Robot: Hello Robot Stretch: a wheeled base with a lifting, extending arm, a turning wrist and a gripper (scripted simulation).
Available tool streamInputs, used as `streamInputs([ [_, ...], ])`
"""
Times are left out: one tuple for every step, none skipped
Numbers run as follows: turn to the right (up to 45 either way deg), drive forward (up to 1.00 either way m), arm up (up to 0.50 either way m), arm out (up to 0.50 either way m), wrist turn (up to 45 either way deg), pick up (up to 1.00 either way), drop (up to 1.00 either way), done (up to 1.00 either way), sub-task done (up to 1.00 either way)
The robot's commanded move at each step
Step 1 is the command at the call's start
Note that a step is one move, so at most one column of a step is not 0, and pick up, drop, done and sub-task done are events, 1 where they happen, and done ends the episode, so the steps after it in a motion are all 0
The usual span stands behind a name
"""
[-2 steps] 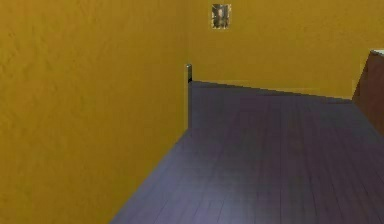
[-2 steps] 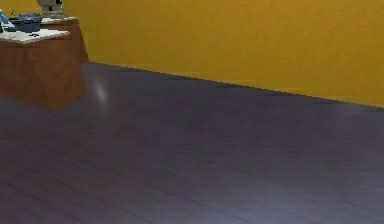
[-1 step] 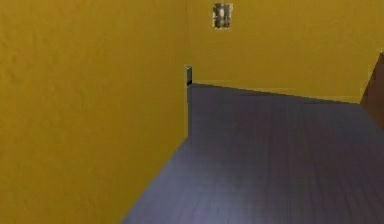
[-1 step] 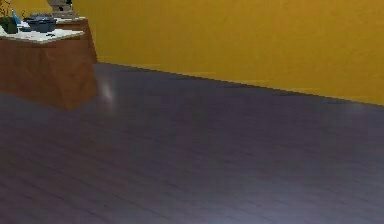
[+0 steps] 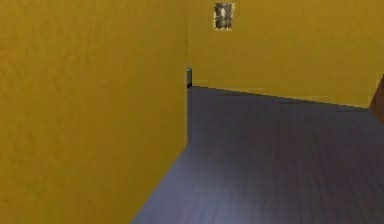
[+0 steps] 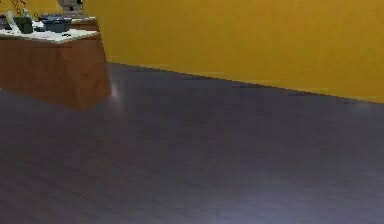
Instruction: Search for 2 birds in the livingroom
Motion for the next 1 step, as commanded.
streamInputs([
  [9.0,0.00,0.00,0.00,0.0,0.00,0.00,0.00,0.00],
])
